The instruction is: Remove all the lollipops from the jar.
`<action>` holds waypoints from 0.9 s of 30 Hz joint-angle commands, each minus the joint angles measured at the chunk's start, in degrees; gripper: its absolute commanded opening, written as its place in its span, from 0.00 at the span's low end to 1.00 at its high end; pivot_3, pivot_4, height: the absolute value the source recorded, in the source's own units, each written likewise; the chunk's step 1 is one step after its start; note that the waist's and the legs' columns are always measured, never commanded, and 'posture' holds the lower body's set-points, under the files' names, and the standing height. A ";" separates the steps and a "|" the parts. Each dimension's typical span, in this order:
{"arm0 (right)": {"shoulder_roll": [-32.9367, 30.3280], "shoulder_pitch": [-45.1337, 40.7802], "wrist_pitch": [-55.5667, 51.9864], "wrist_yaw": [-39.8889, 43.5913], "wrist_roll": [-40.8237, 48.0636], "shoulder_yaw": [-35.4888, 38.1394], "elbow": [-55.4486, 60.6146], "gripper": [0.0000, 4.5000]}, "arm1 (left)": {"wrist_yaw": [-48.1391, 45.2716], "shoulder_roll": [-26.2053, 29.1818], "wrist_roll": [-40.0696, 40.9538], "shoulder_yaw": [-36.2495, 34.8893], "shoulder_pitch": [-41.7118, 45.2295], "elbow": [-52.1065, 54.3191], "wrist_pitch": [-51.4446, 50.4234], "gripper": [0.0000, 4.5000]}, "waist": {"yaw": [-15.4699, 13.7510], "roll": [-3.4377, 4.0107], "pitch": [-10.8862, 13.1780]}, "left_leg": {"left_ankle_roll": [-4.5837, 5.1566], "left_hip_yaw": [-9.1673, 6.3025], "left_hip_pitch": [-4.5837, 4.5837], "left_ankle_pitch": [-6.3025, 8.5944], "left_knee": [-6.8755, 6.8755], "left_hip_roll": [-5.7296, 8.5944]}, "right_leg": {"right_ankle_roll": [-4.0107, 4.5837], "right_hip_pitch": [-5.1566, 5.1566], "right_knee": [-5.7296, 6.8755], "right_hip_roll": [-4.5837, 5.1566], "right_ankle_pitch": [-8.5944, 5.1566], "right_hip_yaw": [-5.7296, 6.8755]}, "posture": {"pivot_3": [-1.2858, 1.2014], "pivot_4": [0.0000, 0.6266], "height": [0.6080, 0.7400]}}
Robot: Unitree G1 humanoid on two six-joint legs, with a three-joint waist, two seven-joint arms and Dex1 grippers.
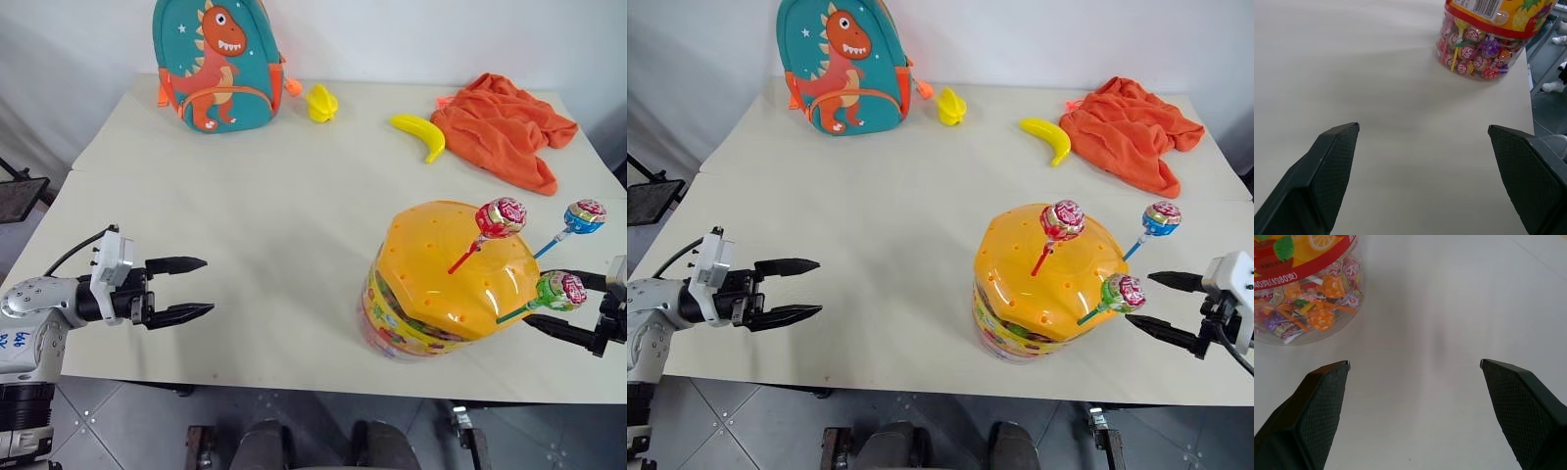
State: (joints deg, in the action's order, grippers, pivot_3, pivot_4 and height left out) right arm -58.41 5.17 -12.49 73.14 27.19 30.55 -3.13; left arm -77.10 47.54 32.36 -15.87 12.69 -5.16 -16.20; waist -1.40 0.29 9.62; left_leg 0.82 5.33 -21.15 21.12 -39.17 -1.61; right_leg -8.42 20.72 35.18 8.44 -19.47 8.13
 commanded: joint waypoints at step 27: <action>-1.99 2.47 -5.31 2.65 4.90 10.62 3.16 0.99 | -4.50 -5.29 -0.86 15.27 44.46 -4.40 -6.48 1.00 | -0.25 -0.30 0.18 | 0.09 -0.03 -0.09 0.06 -0.39 0.07 | 0.00 0.07 0.43 0.03 0.00 -0.05 | 0.52 0.24 1.00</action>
State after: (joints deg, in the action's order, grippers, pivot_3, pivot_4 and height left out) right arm -60.37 7.70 -17.56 75.34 30.32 38.00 -2.11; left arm -80.66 43.29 31.32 -2.01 54.97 -10.28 -23.46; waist -1.65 -0.01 9.80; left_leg 0.91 5.29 -21.28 21.17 -39.61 -1.54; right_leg -8.42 20.79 35.62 8.47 -19.47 8.09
